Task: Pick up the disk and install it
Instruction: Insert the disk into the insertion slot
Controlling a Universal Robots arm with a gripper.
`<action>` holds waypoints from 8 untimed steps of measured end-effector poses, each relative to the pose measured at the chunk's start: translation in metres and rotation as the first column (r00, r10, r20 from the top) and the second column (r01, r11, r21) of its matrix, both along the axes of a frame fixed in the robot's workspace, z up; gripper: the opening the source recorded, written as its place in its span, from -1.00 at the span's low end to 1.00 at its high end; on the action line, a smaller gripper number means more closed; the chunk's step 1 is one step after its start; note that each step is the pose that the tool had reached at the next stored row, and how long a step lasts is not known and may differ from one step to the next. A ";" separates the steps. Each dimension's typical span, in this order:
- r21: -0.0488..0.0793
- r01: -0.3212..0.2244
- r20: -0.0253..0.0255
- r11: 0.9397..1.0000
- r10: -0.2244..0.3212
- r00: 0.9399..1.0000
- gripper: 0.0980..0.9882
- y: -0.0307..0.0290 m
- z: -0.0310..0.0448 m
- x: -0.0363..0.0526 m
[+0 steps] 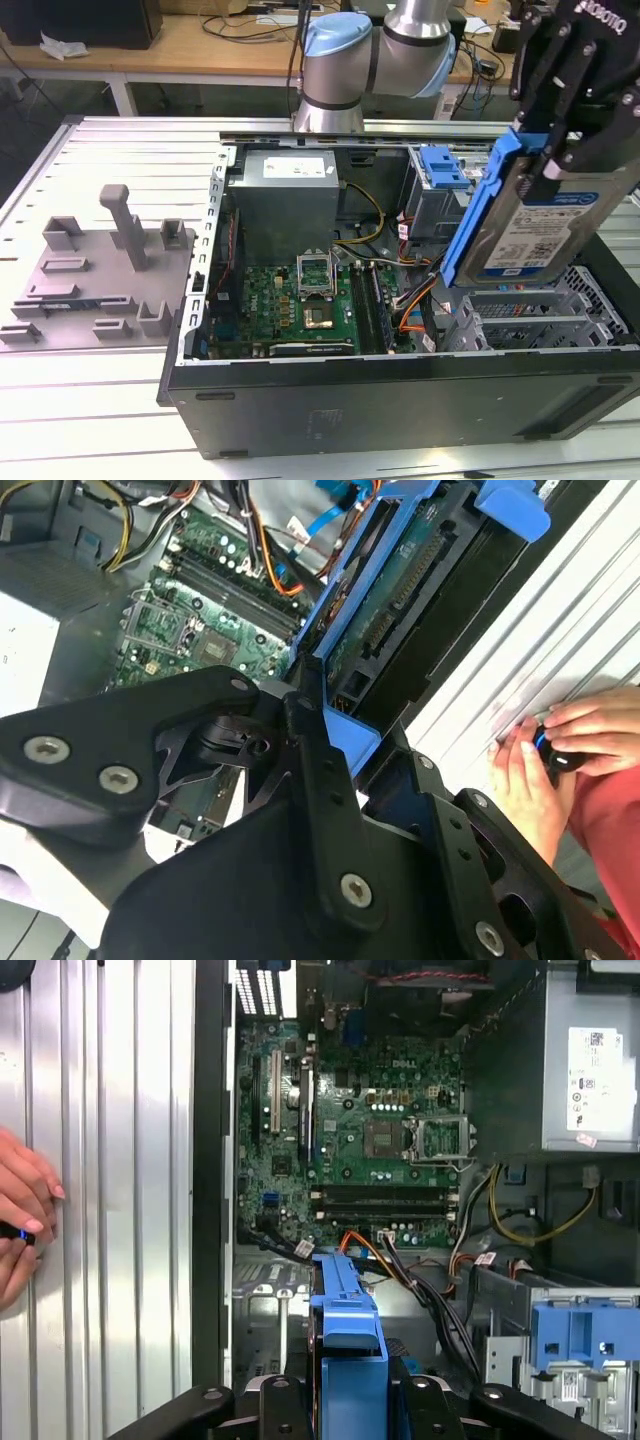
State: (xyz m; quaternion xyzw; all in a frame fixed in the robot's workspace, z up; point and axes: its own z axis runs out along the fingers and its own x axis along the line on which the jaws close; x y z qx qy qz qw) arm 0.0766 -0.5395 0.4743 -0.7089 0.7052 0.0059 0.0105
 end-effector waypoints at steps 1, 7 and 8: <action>0.000 0.000 0.000 1.000 0.000 1.000 -0.39 -0.0007 -0.0002 0.0030; 0.000 0.005 0.000 1.000 -0.005 1.000 -0.39 -0.0069 -0.0029 0.0232; 0.000 0.005 0.000 1.000 -0.005 1.000 -0.39 -0.0073 -0.0033 0.0266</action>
